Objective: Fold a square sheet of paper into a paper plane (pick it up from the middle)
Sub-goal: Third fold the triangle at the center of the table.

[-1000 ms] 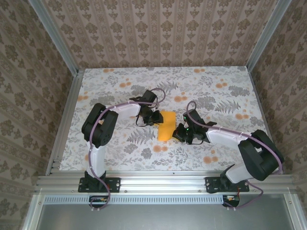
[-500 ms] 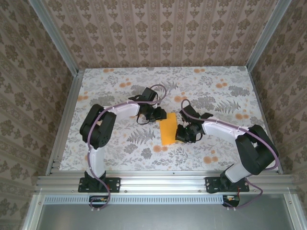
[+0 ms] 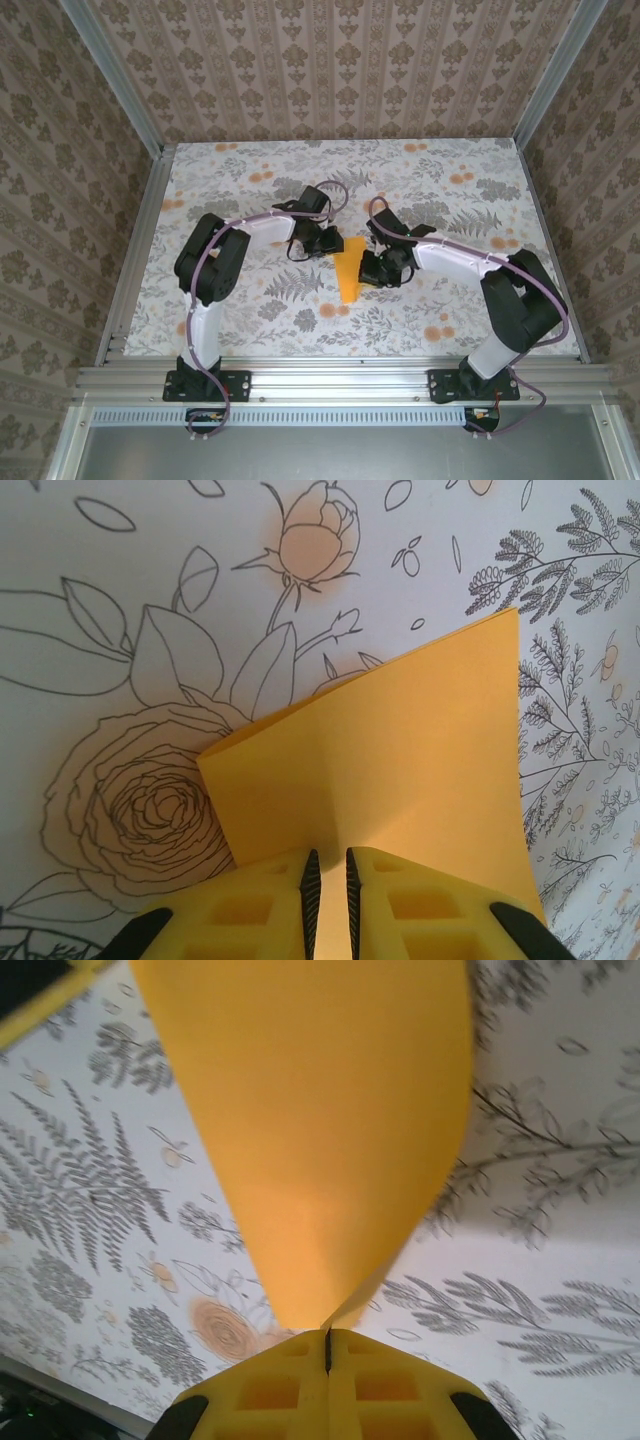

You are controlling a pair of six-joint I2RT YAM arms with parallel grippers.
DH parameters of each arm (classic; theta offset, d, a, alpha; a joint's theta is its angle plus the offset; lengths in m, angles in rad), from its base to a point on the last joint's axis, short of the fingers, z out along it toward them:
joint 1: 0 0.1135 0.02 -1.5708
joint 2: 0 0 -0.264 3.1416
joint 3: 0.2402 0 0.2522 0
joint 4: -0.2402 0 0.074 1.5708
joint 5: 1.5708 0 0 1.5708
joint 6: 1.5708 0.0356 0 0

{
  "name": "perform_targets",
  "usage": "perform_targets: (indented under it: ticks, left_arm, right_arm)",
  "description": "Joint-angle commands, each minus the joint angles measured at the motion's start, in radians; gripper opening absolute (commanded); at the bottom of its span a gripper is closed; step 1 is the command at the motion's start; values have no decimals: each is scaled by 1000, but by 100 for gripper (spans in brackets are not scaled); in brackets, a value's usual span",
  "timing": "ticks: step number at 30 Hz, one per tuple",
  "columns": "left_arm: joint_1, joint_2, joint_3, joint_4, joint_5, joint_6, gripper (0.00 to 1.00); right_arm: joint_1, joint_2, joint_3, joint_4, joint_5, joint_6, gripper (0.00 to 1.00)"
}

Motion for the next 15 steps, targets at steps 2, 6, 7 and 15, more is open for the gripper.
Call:
perform_targets:
  ticks: [2,6,7,15]
  left_arm:
    - [-1,44,7,-60,-39,28,20]
    - [0,43,10,-66,-38,34,19]
    - [-1,43,10,-66,-37,35,19]
    - [-1,43,11,-73,-36,40,19]
  right_arm:
    - [8,41,49,82,-36,28,0]
    - [8,88,60,141,-58,43,0]
    - [8,98,63,155,-62,45,0]
    - [13,165,81,208,-84,47,0]
